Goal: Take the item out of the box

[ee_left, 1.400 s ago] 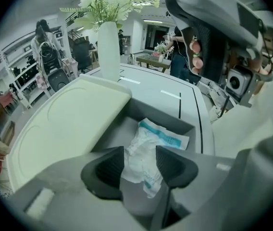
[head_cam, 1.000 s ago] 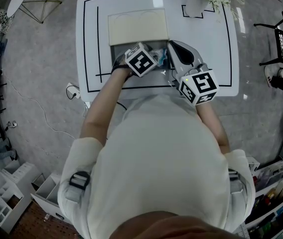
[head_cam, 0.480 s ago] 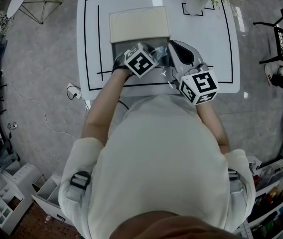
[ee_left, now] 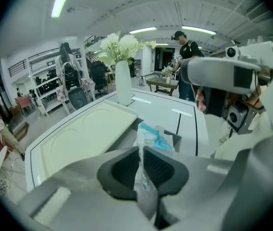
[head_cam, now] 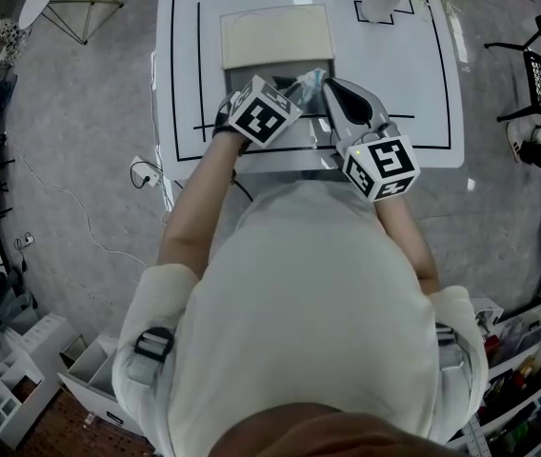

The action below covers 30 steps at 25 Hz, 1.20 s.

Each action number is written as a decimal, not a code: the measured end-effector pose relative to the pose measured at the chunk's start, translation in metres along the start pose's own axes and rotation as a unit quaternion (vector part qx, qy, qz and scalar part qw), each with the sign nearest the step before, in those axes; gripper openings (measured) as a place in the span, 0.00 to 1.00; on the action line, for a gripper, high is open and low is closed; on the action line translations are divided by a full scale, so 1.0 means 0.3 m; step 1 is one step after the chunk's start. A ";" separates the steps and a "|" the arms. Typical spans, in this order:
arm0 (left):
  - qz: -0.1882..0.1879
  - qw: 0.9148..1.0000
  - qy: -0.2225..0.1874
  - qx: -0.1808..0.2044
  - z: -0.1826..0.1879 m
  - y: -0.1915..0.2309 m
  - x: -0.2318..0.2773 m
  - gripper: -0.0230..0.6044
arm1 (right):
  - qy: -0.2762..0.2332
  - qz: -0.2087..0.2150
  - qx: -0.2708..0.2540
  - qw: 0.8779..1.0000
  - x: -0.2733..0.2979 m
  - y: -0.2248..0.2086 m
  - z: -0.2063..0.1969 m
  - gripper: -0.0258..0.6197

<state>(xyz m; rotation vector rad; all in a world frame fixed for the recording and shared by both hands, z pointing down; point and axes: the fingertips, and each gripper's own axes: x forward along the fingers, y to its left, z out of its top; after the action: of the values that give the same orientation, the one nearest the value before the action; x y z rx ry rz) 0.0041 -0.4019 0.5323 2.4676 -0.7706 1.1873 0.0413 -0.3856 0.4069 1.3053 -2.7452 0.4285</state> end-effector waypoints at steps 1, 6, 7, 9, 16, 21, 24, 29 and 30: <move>0.005 1.000 -0.008 -0.001 0.002 0.000 -0.019 0.09 | -0.001 0.000 -0.001 1.000 -0.005 0.013 -0.001 0.04; 0.032 0.998 -0.052 -0.014 0.005 -0.005 -0.118 0.09 | -0.005 -0.002 -0.004 1.000 -0.033 0.084 -0.013 0.04; 0.036 0.997 -0.059 -0.019 -0.002 -0.009 -0.135 0.09 | -0.006 -0.002 -0.005 1.000 -0.039 0.102 -0.017 0.04; 0.042 0.996 -0.075 -0.024 -0.012 -0.020 -0.175 0.09 | -0.007 -0.003 -0.006 1.000 -0.055 0.138 -0.025 0.04; 0.064 0.990 -0.117 -0.036 -0.060 -0.072 -0.294 0.09 | -0.007 -0.005 -0.010 1.000 -0.122 0.247 -0.069 0.04; 0.084 0.983 -0.152 -0.065 -0.108 -0.109 -0.372 0.09 | -0.007 -0.004 -0.012 1.000 -0.172 0.321 -0.096 0.04; 0.094 0.976 -0.182 -0.074 -0.116 -0.139 -0.425 0.09 | -0.008 -0.004 -0.013 1.000 -0.205 0.360 -0.108 0.04; 0.108 0.969 -0.207 -0.086 -0.168 -0.191 -0.482 0.09 | -0.010 -0.004 -0.015 1.000 -0.257 0.420 -0.132 0.04; 0.111 0.966 -0.213 -0.090 -0.178 -0.203 -0.490 0.09 | -0.009 -0.004 -0.016 1.000 -0.270 0.430 -0.139 0.04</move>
<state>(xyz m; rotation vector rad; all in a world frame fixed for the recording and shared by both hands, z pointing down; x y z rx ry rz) -0.0699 -0.2775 0.4474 2.5583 -1.2382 0.6096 -0.0088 -0.2358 0.4038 1.3200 -2.7485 0.3736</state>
